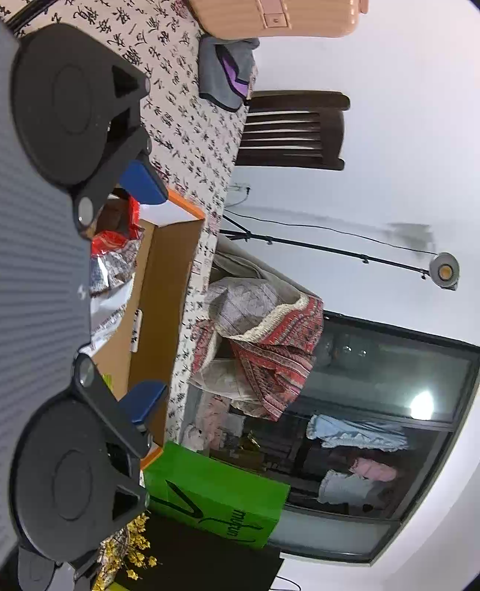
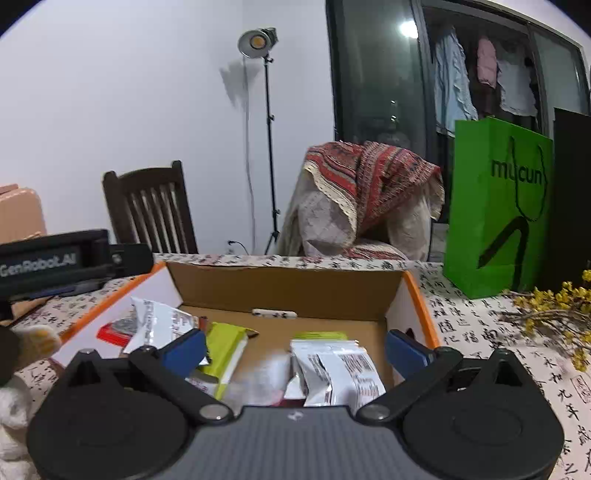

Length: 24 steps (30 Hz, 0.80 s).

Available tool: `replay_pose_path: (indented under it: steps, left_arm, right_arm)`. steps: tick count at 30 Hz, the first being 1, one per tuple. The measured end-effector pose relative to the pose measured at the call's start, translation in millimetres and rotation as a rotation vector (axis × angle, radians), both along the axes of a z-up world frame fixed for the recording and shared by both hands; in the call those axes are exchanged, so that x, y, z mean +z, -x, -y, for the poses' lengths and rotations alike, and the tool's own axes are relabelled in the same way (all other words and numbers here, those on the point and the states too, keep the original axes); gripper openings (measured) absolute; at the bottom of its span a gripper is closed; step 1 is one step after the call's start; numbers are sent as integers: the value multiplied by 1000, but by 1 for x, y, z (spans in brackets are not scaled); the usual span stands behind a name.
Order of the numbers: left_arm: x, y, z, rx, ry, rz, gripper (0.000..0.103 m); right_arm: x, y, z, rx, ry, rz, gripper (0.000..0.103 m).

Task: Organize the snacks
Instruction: 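Carry both pouches into the box and open both grippers, then withdraw both open grippers back toward the remaining pouches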

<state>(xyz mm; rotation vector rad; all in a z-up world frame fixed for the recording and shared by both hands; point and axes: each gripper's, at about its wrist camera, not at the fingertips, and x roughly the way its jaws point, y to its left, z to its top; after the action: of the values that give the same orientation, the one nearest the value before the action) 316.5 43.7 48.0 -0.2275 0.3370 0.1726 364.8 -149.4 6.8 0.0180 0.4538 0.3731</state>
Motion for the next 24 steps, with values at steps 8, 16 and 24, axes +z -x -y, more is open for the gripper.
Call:
replay_pose_path:
  steps: [8, 16, 24]
  left_arm:
    - [-4, -3, -5, 14, 6, -22, 103]
    - [-5, -5, -4, -1, -5, -45, 103]
    - [-2, -2, -5, 5, 2, -35, 103]
  right_arm:
    - [0, -2, 2, 0, -8, -11, 103]
    - [0, -2, 2, -6, -16, -7, 103]
    - [-1, -3, 2, -7, -23, -12, 103]
